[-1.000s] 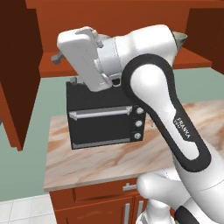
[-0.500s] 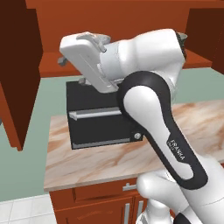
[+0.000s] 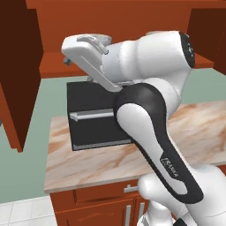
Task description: Move the bowls from the cabinet to the plates on the dining table.
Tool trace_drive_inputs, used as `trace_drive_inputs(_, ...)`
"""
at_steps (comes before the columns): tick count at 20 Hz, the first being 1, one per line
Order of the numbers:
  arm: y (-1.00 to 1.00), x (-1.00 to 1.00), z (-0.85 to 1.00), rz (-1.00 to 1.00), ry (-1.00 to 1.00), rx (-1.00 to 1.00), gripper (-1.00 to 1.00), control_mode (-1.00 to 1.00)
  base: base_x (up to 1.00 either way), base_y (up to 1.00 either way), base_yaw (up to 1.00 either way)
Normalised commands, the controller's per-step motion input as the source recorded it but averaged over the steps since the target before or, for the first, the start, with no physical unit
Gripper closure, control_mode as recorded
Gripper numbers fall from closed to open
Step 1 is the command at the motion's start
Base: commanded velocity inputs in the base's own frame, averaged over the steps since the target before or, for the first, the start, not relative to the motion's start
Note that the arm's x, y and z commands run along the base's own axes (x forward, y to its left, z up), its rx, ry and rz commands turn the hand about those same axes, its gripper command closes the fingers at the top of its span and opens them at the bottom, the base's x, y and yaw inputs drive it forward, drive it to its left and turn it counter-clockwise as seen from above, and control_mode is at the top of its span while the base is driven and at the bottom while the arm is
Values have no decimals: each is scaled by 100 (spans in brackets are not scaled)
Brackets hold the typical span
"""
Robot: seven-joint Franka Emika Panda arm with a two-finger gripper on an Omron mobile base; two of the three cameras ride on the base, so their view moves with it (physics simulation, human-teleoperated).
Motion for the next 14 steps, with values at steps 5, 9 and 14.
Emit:
trace_drive_inputs(5,-8,0,15,-20,0,-3,-100,-100,0,0,0)
trace_drive_inputs(9,-24,1,1,-18,0,0,-100,-100,0,0,0)
trace_drive_inputs(14,-47,1,0,-9,0,1,-100,-100,0,0,0)
